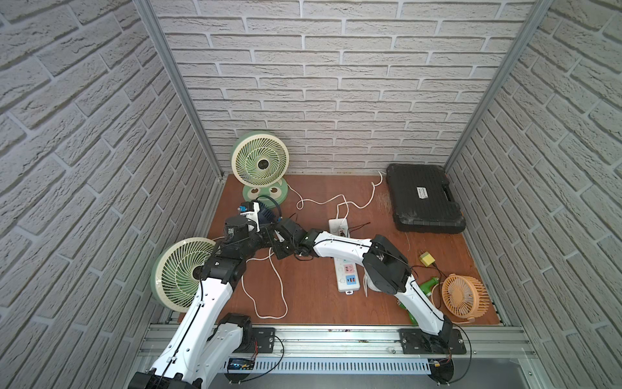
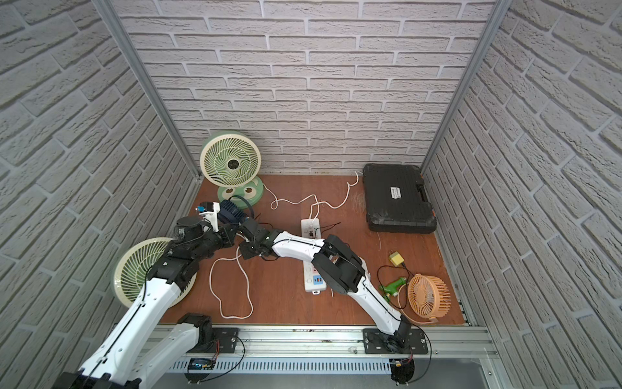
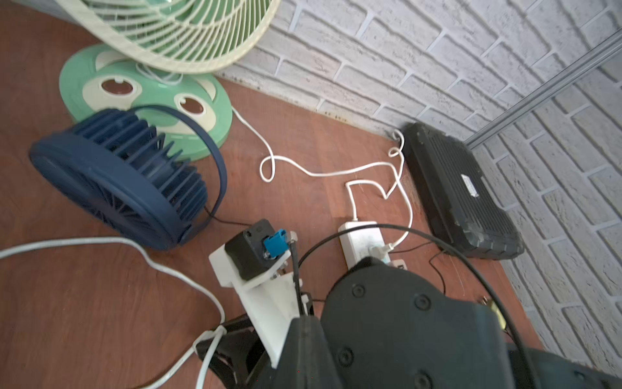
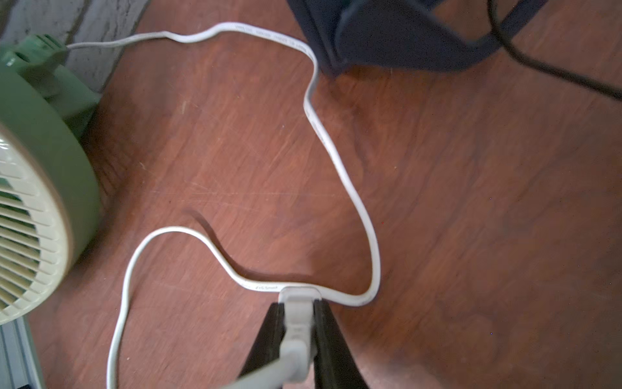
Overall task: Unplug the desk fan from the power strip
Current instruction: Place the plug at the center of the board.
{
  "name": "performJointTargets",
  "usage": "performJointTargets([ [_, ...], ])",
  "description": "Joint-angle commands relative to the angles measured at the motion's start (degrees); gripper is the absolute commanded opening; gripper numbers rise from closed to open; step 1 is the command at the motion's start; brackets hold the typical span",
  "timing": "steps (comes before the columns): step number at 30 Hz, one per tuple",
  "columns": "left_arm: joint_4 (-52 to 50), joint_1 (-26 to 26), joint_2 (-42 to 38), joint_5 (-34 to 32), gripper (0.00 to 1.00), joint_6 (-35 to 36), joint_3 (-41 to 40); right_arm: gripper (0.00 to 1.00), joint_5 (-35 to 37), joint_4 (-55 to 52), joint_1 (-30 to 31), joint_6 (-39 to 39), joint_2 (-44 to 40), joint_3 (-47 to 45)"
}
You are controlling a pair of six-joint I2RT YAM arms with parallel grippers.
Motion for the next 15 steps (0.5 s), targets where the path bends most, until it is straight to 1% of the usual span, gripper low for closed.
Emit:
performJointTargets([
  [1,5.1,-0.9,-0.4,5.6,0.0,0.7,0.4,0.22,-2.1,-1.0,1.2,0.5,0.4,2.0],
  [7,5.6,-0.9,0.1,5.5,0.0,0.8,0.4,0.35,-2.3,-0.3,1.0,0.5,-2.0,0.2],
  [10,5.8,-0.9,0.6,5.5,0.0,0.9,0.3,0.43,-2.1,0.9,0.3,0.6,-5.0,-2.7],
  [15,6.7,-0.9,1.6,5.9,0.0,0.8,-0.1,0.53,-0.8,2.9,-1.4,0.5,-12.4,-9.8],
])
